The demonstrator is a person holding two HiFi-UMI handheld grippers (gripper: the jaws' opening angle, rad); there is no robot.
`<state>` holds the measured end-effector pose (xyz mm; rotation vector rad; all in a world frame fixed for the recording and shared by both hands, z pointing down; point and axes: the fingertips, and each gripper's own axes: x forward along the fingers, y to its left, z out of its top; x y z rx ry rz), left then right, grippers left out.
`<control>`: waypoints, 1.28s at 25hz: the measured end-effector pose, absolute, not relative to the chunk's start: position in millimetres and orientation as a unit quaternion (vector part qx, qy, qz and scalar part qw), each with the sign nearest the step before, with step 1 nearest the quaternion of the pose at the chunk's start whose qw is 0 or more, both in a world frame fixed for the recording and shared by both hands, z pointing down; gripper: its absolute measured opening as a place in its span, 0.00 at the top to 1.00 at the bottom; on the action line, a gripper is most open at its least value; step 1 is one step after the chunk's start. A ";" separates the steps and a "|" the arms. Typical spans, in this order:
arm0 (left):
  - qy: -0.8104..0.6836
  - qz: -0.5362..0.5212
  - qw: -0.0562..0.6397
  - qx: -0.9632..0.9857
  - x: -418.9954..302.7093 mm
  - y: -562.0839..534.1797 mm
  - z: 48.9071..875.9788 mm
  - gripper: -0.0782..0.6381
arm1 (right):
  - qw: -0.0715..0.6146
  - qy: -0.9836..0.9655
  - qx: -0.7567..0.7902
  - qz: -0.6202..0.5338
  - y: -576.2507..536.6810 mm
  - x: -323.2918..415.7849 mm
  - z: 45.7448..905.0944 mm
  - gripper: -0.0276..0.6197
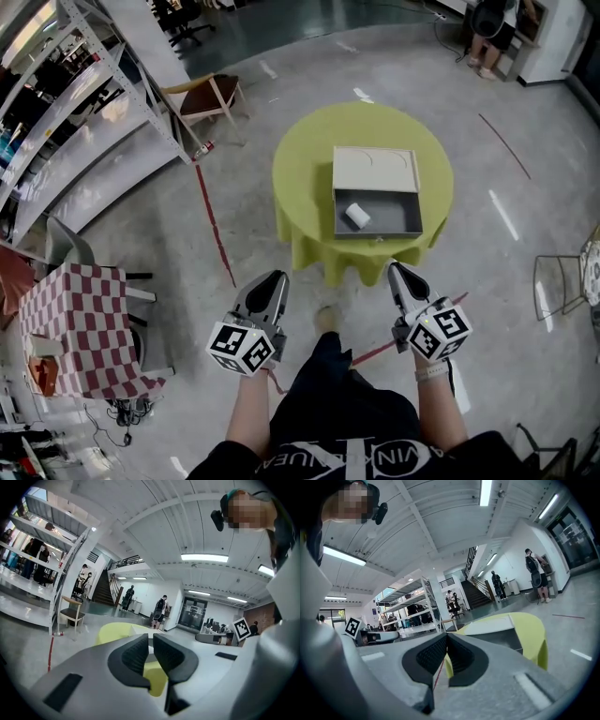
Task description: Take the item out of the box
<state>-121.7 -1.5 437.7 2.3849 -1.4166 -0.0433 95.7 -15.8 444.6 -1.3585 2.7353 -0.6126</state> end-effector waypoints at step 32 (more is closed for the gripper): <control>-0.392 0.006 0.231 0.891 -52.9 -179.5 491.2 0.84 | -0.297 0.865 -0.374 -0.154 -154.8 65.4 514.1 0.95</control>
